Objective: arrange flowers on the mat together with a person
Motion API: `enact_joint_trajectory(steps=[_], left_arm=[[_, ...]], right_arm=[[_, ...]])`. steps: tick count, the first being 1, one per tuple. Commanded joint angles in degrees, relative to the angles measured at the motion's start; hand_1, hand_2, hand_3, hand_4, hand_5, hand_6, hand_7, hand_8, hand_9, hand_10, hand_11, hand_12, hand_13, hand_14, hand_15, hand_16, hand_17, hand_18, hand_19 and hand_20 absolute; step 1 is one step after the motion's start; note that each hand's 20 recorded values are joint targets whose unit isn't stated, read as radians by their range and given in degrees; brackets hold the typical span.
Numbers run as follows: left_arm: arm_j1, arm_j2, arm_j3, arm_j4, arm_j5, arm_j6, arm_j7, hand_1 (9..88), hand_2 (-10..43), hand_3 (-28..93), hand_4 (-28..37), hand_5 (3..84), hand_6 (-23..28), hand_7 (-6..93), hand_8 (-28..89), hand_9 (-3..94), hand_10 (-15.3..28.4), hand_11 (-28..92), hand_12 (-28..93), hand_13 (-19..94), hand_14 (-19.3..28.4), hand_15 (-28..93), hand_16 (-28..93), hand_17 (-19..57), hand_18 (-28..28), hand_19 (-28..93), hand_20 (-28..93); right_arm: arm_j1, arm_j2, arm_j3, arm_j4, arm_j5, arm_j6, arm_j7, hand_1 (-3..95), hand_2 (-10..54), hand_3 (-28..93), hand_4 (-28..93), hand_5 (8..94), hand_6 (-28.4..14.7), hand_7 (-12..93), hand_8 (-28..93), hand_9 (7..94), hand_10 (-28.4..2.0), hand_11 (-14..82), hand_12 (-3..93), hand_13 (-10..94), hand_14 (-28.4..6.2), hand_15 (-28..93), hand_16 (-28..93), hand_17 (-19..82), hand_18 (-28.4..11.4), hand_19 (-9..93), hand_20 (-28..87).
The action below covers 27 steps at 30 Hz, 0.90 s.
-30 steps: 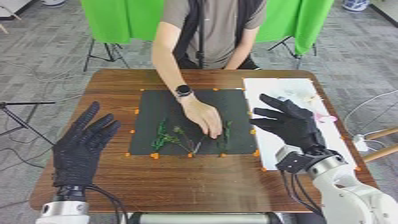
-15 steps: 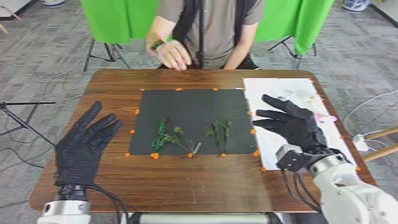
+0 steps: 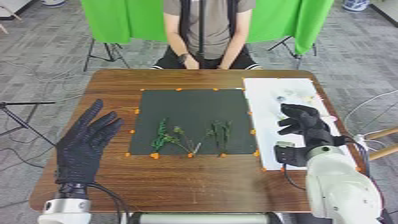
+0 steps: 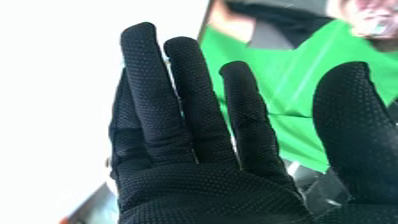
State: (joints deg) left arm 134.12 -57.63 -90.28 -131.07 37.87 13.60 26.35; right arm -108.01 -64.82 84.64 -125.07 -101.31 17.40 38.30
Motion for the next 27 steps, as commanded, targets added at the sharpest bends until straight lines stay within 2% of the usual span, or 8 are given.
enact_joint_trajectory(steps=[1, 6, 9, 17, 19, 20, 21, 27], left_arm=[[0.4, -0.19, 0.24, 0.11, 0.14, 0.24, -0.53, 21.0, 6.9, 79, -28.3, 35.0, 7.6, 11.8, -10, 35.3, 20.0, 22, 10, 27, 26.0, 42, -9, -9.1, 21.3, 50, 7], [0.3, -0.27, 0.28, 0.07, 0.18, 0.26, -0.68, 21.1, 6.9, 79, -28.3, 35.0, 7.6, 11.9, -10, 35.3, 19.9, 22, 10, 27, 26.0, 42, -9, -9.1, 21.2, 50, 7], [0.0, -0.42, 0.30, 0.08, 0.11, 0.15, -0.90, 21.1, 6.8, 79, -28.3, 35.0, 7.6, 12.0, -10, 35.3, 19.9, 22, 10, 27, 26.1, 42, -9, -9.1, 21.3, 50, 7], [-0.5, -0.53, 0.41, 0.36, 0.33, -0.39, -1.00, 21.2, 6.8, 80, -28.3, 35.0, 7.7, 12.1, -10, 35.4, 20.0, 23, 10, 27, 26.0, 42, -9, -9.1, 21.3, 50, 7], [-0.6, -0.74, 0.25, 0.40, 0.56, -0.84, -1.55, 21.2, 6.7, 80, -28.3, 35.0, 7.7, 12.1, -10, 35.4, 20.0, 23, 10, 27, 26.0, 42, -9, -9.1, 21.3, 50, 7], [-0.6, -0.40, 0.39, 0.37, 0.43, -0.51, -1.03, 21.2, 6.7, 80, -28.3, 35.0, 7.7, 12.1, -10, 35.4, 20.0, 23, 10, 27, 26.0, 42, -9, -9.1, 21.2, 50, 7], [-0.6, -0.78, 0.19, 0.36, 0.60, -0.79, -1.62, 21.2, 6.7, 80, -28.3, 35.0, 7.7, 12.1, -10, 35.4, 20.0, 23, 10, 27, 26.0, 42, -9, -9.1, 21.2, 50, 7], [-0.9, -0.64, 0.28, 0.52, 0.41, -0.86, -1.47, 21.3, 6.7, 80, -28.3, 35.1, 7.7, 12.1, -10, 35.4, 20.0, 23, 10, 27, 26.0, 42, -9, -9.2, 21.3, 50, 7]], right_arm=[[7.0, 3.3, -4.1, 4.1, -19.4, -5.7, 8.1, 23.6, 0.9, 81, -28, 48.2, -2.2, 12, -13, 64.6, -18.6, 20.9, 11.8, 59, -17.5, 45, 9, 13, -20.1, 62, 15], [11.0, 3.9, -7.4, 7.6, -25.9, -11.8, 10.7, 25.1, -0.6, 81, -28, 46.7, -1.8, 12, -13, 64.7, -18.3, 20.8, 11.8, 60, -17.1, 46, 9, 13, -20.2, 63, 13], [13.1, 3.9, -8.8, 9.9, -29.0, -18.8, 12.0, 25.3, -0.7, 81, -28, 45.9, -1.7, 12, -13, 64.7, -18.3, 20.6, 11.8, 60, -17.1, 45, 8, 13, -20.2, 64, 12], [19.1, 5.1, -15.7, 15.8, -37.1, -28.4, 17.6, 25.5, -1.0, 81, -28, 42.9, -1.7, 11, -13, 63.9, -18.5, 19.8, 11.8, 60, -16.8, 45, 8, 13, -20.0, 65, 10], [19.8, 5.8, -17.0, 16.6, -38.9, -28.2, 18.0, 25.6, -1.0, 82, -28, 41.9, -2.0, 11, -13, 63.9, -18.5, 19.6, 11.7, 61, -16.8, 45, 8, 14, -20.0, 66, 9], [20.3, 5.7, -17.4, 17.0, -39.0, -28.2, 17.8, 25.6, -1.1, 82, -28, 41.3, -2.2, 11, -13, 63.9, -18.4, 19.6, 11.7, 61, -16.8, 45, 8, 14, -20.0, 66, 9], [20.4, 5.7, -17.5, 17.1, -38.6, -28.3, 17.9, 25.8, -1.3, 81, -28, 41.1, -2.4, 11, -13, 63.9, -18.4, 19.5, 11.7, 61, -16.7, 45, 8, 14, -20.0, 66, 9], [22.4, 6.1, -19.7, 19.8, -38.3, -29.2, 17.1, 27.9, -2.9, 81, -28, 40.9, -1.9, 11, -12, 64.1, -18.3, 19.3, 11.7, 62, -16.6, 45, 8, 14, -20.0, 67, 7]])
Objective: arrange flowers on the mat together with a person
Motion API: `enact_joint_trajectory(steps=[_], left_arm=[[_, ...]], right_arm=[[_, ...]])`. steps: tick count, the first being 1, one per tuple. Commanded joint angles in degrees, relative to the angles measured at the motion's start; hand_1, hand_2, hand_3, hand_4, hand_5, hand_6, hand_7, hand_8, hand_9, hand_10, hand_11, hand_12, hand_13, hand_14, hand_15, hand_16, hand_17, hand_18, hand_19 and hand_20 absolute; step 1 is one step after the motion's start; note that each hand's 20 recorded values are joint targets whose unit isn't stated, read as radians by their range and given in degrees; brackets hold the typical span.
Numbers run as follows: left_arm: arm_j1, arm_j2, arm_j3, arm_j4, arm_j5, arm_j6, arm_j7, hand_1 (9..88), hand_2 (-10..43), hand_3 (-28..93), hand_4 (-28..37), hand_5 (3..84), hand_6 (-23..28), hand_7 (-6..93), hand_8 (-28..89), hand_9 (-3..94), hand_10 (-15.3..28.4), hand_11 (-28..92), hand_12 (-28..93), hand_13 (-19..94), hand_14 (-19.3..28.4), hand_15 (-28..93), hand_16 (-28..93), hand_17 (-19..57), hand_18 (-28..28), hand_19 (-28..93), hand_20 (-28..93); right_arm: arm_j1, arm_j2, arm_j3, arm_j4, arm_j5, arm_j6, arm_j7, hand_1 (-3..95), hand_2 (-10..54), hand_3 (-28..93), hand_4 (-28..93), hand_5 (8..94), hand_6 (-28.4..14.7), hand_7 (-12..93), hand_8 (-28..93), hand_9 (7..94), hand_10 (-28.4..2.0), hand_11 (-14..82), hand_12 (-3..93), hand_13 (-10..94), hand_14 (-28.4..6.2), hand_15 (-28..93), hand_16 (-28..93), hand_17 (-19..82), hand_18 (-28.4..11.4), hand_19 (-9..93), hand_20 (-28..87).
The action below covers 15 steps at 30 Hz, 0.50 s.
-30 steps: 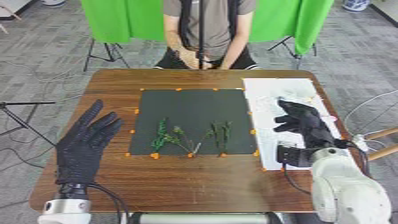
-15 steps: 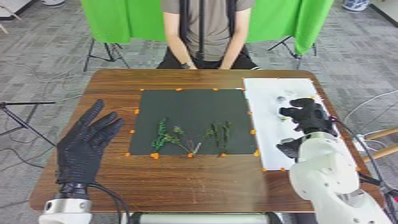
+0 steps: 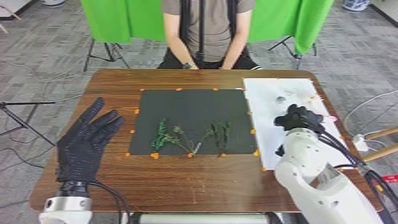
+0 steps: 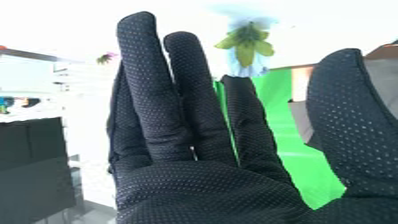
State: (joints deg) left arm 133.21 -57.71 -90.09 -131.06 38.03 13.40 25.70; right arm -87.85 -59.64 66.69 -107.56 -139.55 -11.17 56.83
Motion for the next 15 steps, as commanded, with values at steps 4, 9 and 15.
enact_joint_trajectory(steps=[4, 9, 15], left_arm=[[-0.6, -0.60, 0.20, 0.71, 0.31, -0.92, -1.04, 21.3, 6.6, 80, -28.3, 35.1, 7.7, 12.1, -10, 35.4, 20.0, 23, 10, 27, 26.0, 42, -9, -9.2, 21.2, 50, 7], [-1.2, -0.30, 0.57, 0.89, 0.36, -1.11, -1.17, 21.4, 6.6, 80, -28.3, 35.1, 7.7, 12.1, -10, 35.4, 20.0, 22, 10, 27, 26.0, 42, -9, -9.2, 21.2, 50, 7], [-1.1, -0.41, 0.09, 0.67, 0.68, -1.49, -1.70, 21.4, 6.6, 80, -28.3, 35.1, 7.8, 12.1, -10, 35.4, 20.1, 22, 10, 27, 25.9, 42, -9, -9.1, 21.2, 50, 7]], right_arm=[[3.8, 1.5, -3.9, 4.6, 0.2, -1.1, -2.5, 31.8, -5.0, 81, -28, 46.1, -0.7, 13, -13, 65.5, -17.2, 18.9, 11.8, 63, -15.5, 44, 8, 14, -19.6, 67, 6], [6.5, 2.4, -7.3, 7.6, 0.7, -2.4, -2.0, 35.9, -7.8, 82, -28, 53.7, 0.4, 15, -14, 67.6, -15.4, 18.7, 11.8, 65, -13.7, 41, 9, 15, -18.8, 66, 5], [6.4, 3.4, -10.2, 8.9, -3.5, 1.0, -2.6, 48.0, -9.5, 76, -28, 71.4, 1.7, 15, -8, 80.7, -11.0, 14.8, 16.5, 74, -9.3, 35, 16, 19, -16.8, 68, 3]])
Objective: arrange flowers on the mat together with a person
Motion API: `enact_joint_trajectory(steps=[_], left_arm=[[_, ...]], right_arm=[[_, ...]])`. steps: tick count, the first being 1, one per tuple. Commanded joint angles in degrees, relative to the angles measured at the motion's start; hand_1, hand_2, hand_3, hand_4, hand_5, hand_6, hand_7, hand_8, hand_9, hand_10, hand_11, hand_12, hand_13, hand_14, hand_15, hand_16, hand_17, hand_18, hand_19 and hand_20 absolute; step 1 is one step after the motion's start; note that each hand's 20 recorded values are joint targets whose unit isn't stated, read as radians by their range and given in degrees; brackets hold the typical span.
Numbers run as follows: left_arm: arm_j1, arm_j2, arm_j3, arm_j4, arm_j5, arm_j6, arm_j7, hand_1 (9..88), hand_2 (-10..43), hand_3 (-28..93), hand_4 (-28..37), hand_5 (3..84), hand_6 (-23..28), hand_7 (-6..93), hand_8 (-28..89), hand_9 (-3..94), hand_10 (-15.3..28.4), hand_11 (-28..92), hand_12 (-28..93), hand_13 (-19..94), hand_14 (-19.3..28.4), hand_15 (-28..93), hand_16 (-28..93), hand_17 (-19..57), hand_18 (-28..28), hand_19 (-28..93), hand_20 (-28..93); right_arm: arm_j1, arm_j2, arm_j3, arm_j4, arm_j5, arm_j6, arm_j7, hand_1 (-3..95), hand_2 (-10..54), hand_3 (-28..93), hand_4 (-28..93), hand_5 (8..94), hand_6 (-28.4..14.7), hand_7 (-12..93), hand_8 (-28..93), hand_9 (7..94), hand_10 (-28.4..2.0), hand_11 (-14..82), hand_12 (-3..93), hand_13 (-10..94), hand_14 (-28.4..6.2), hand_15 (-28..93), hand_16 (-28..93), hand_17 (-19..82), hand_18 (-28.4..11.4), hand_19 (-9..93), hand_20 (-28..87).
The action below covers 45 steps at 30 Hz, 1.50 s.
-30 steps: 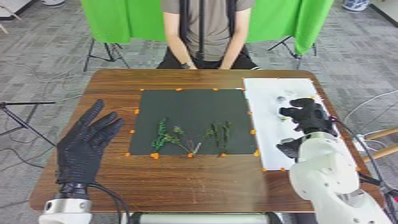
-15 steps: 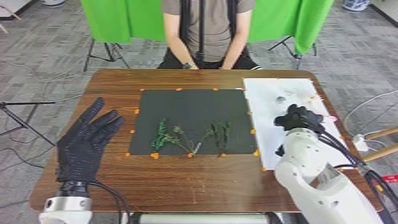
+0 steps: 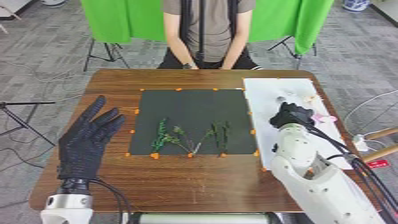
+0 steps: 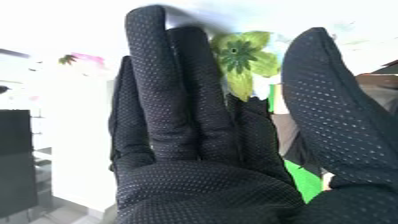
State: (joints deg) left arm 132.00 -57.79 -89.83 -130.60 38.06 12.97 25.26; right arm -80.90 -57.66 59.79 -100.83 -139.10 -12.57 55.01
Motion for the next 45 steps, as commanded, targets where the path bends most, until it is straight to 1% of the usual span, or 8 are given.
enact_joint_trajectory(steps=[1, 5, 10, 19, 26, 29, 34, 45], left_arm=[[0.4, -0.47, -0.37, 0.07, 0.78, -1.12, -1.50, 21.4, 6.6, 80, -28.3, 35.1, 7.8, 12.2, -10, 35.4, 20.0, 22, 10, 27, 25.9, 42, -9, -9.1, 21.2, 50, 7], [0.4, -0.25, -0.41, -0.18, 0.60, -0.86, -1.01, 21.5, 6.7, 80, -28.3, 35.2, 7.8, 12.1, -10, 35.4, 20.0, 23, 10, 27, 26.0, 42, -9, -9.1, 21.2, 50, 7], [0.8, 0.65, -0.71, -0.71, 0.43, -0.63, 0.27, 21.5, 6.7, 80, -28.3, 35.2, 7.8, 12.0, -10, 35.3, 20.0, 23, 10, 27, 26.0, 42, -9, -9.1, 21.2, 50, 7], [0.7, 1.84, -1.83, -1.96, 0.90, -0.14, 1.74, 21.7, 6.8, 79, -28.3, 35.2, 7.8, 11.8, -10, 35.4, 20.0, 23, 10, 27, 25.9, 42, -9, -7.6, 22.8, 56, 10], [-1.4, 1.83, -1.48, -2.72, 2.74, -1.54, 2.56, 21.8, 6.8, 79, -28.3, 35.3, 7.9, 11.9, -10, 35.6, 20.1, 23, 10, 28, 26.2, 43, -9, -6.8, 23.8, 59, 11], [-2.6, 3.50, -1.22, -2.80, 2.55, -1.14, 4.30, 21.8, 6.9, 79, -28.3, 35.6, 8.0, 12.0, -10, 35.9, 20.2, 23, 10, 28, 26.3, 43, -9, -6.5, 24.0, 60, 11], [-4.9, 6.49, -0.04, -2.59, 1.62, 0.19, 6.95, 21.8, 6.8, 79, -28.3, 36.0, 8.1, 12.1, -10, 36.5, 20.3, 23, 10, 29, 26.2, 43, -9, -6.0, 24.3, 61, 12], [-9.1, 8.23, 1.88, -1.72, 0.87, -0.81, 7.55, 21.9, 6.8, 79, -28.2, 36.4, 8.2, 12.2, -10, 37.2, 20.6, 24, 10, 29, 26.5, 44, -9, -5.8, 24.5, 61, 12]], right_arm=[[-0.9, 1.5, -3.5, 2.1, -4.5, 2.9, -0.9, 50.9, -9.5, 73, -28, 75.2, 1.9, 15, -5, 83.8, -10.1, 12.7, 19.1, 76, -8.3, 33, 19, 20, -16.4, 69, 3], [-1.0, 1.5, -3.9, 2.2, -5.5, 4.2, -1.1, 57.0, -9.5, 69, -28, 83.9, 2.9, 15, -1, 93.0, -7.1, 7.2, 27.7, 83, -5.2, 29, 29, 23, -15.4, 71, 2], [-3.0, 0.4, -2.1, -1.3, -7.8, 7.6, -3.3, 57.4, -9.5, 69, -28, 85.6, 3.3, 15, -1, 93.7, -7.0, 10.4, 27.8, 84, -4.9, 29, 30, 24, -15.3, 72, 2], [-0.1, -8.7, -5.7, -10.3, -7.5, 11.7, -18.5, 56.8, -9.5, 71, -28, 86.4, 2.9, 15, -1, 93.7, -7.3, 12.7, 26.9, 84, -5.4, 30, 31, 23, -15.2, 72, 2], [5.0, -18.9, -10.1, -4.4, -7.2, 10.3, -32.4, 56.3, -9.5, 71, -28, 86.3, 3.1, 15, -1, 93.7, -7.7, 13.2, 26.2, 82, -5.4, 30, 31, 21, -14.9, 69, 1], [7.3, -21.9, -12.3, -0.6, -8.1, 11.3, -36.3, 56.1, -9.5, 71, -28, 86.3, 3.5, 15, -1, 93.7, -7.3, 13.2, 26.2, 80, -5.1, 29, 30, 20, -14.7, 67, 1], [12.9, -22.5, -18.8, 4.6, -6.9, 13.2, -36.3, 55.5, -9.5, 71, -28, 86.7, 4.4, 15, -1, 93.7, -6.8, 14.4, 26.2, 78, -4.6, 28, 30, 19, -14.6, 65, 1], [24.7, -20.0, -34.1, 12.5, -3.8, 18.1, -28.4, 53.9, -9.5, 70, -28, 88.2, 7.2, 13, -3, 87.1, -7.6, 6.6, 26.2, 68, -7.3, 29, 24, 15, -13.9, 52, 9]])
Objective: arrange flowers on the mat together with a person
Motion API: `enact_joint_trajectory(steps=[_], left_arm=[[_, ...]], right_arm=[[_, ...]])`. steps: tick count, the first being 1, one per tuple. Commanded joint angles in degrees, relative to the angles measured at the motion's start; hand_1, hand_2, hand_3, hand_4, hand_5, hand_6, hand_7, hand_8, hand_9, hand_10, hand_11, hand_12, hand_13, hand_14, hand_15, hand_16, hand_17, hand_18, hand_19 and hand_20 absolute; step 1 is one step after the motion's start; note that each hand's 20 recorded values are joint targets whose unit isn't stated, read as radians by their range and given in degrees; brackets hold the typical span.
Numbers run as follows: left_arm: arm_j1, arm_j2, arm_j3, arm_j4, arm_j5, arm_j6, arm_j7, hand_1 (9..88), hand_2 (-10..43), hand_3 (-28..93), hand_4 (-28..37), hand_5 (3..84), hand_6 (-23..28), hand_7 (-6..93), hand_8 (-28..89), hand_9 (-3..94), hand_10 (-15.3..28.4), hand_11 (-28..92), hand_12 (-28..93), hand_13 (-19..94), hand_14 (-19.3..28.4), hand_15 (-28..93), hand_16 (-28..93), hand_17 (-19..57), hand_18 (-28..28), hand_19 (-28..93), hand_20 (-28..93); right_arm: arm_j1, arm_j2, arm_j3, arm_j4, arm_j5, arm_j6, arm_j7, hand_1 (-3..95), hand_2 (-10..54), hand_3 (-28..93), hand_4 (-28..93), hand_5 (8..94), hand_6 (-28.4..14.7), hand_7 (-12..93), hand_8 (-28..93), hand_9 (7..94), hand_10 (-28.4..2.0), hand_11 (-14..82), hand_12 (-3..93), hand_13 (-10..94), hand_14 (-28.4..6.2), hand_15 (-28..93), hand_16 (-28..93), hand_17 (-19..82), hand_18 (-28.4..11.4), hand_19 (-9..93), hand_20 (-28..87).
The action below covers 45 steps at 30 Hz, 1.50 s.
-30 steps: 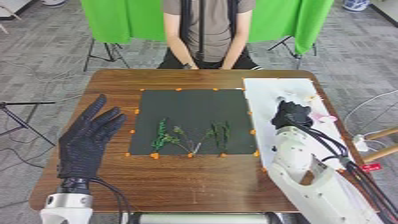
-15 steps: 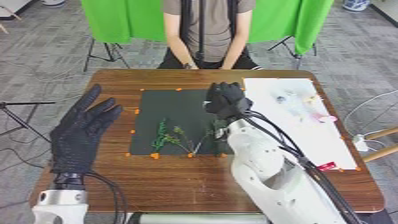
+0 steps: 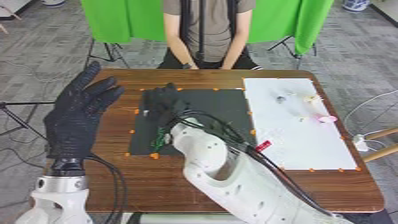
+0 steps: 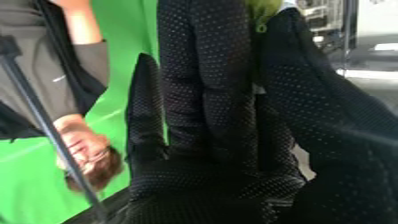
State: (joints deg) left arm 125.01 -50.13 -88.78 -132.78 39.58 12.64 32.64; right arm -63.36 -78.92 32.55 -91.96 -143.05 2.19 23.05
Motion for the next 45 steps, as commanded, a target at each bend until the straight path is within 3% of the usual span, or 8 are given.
enact_joint_trajectory(steps=[1, 9, 14, 15, 19, 22, 29, 45], left_arm=[[-2.6, 0.51, 1.02, 0.62, -0.58, -0.75, -0.18, 21.9, 6.8, 80, -28.2, 36.4, 8.2, 12.2, -10, 37.2, 20.6, 24, 10, 30, 26.5, 44, -9, -5.8, 24.5, 61, 12], [-3.6, 0.43, 1.50, 0.97, -0.67, -1.16, -0.95, 22.0, 6.7, 80, -28.3, 36.6, 8.3, 12.3, -10, 37.3, 20.6, 24, 10, 30, 26.5, 44, -9, -5.8, 24.4, 61, 12], [-3.6, 0.82, 1.56, 1.05, -0.74, -1.45, -0.70, 22.1, 6.8, 79, -28.2, 36.6, 8.3, 12.3, -10, 37.3, 20.7, 24, 10, 30, 26.5, 44, -9, -5.8, 24.4, 61, 12], [-3.2, 1.35, 1.72, 0.82, -0.99, -0.72, 0.04, 22.2, 6.8, 79, -28.2, 36.6, 8.3, 12.4, -10, 37.3, 20.7, 24, 10, 30, 26.5, 44, -9, -5.8, 24.4, 61, 12], [-3.9, 1.36, 2.20, 0.92, -0.97, -0.56, -0.03, 22.2, 6.8, 79, -28.2, 36.6, 8.3, 12.3, -10, 37.4, 20.7, 24, 10, 30, 26.5, 44, -9, -5.9, 24.4, 61, 12], [-3.6, 1.68, 2.10, 0.85, -1.18, -0.57, 0.26, 22.2, 6.8, 79, -28.2, 36.6, 8.4, 12.4, -10, 37.4, 20.7, 24, 10, 30, 26.5, 44, -9, -5.9, 24.4, 61, 12], [-3.7, 1.73, 2.34, 0.89, -1.26, -0.39, 0.36, 22.1, 6.9, 80, -28.2, 36.7, 8.4, 12.4, -10, 37.4, 20.7, 24, 10, 30, 26.4, 44, -9, -6.0, 24.4, 61, 11], [-3.5, 2.03, 2.53, 0.70, -1.32, 0.29, 0.55, 22.3, 7.1, 79, -27.8, 37.3, 8.8, 12.2, -10, 37.5, 20.9, 25, 10, 30, 26.5, 44, -9, -6.1, 24.3, 60, 11]], right_arm=[[7.4, 1.3, -7.2, 4.0, -0.4, 2.8, 3.7, 53.7, -9.5, 70, -28, 88.4, 7.3, 13, -3, 84.4, -8.1, 8.4, 23.9, 66, -8.0, 30, 21, 14, -14.0, 51, 9], [6.9, 1.5, -8.7, 5.2, -2.9, 2.0, 2.3, 54.3, -9.5, 67, -28, 87.1, 8.1, 12, -4, 75.0, -9.4, 15.5, 14.7, 61, -8.9, 30, 16, 12, -14.2, 48, 10], [5.7, 1.4, -8.0, 4.5, -2.1, -1.0, -0.6, 53.8, -9.5, 66, -28, 85.1, 8.5, 12, -5, 73.9, -9.6, 16.1, 13.0, 61, -9.1, 30, 16, 11, -14.1, 46, 10], [4.2, 0.6, -6.3, 4.7, -4.7, -2.2, -3.1, 53.6, -9.5, 66, -28, 85.1, 8.6, 12, -5, 73.6, -9.6, 15.9, 12.8, 60, -9.2, 30, 16, 11, -14.3, 46, 10], [1.8, -0.4, -4.0, 4.5, -8.7, -4.6, -6.5, 52.7, -9.5, 64, -28, 83.4, 9.1, 11, -6, 72.4, -9.5, 15.8, 12.5, 60, -9.2, 30, 16, 11, -14.4, 45, 10], [2.4, -0.1, -4.9, 4.2, -8.2, -5.7, -5.7, 51.9, -9.5, 64, -28, 81.6, 9.3, 11, -6, 71.4, -9.8, 15.6, 12.3, 59, -9.4, 29, 16, 10, -14.5, 44, 10], [1.3, -0.5, -3.3, 3.8, -11.6, -10.0, -7.6, 43.9, -9.5, 74, -28, 72.8, 9.2, 13, -10, 66.8, -10.7, 14.7, 11.8, 55, -10.5, 30, 16, 8, -15.0, 44, 11], [1.5, -0.9, -3.1, 3.1, -12.4, -9.6, -8.6, 39.3, -9.5, 79, -28, 66.6, 9.4, 14, -15, 64.9, -11.2, 14.8, 11.7, 54, -11.0, 31, 15, 7, -15.3, 44, 11]])
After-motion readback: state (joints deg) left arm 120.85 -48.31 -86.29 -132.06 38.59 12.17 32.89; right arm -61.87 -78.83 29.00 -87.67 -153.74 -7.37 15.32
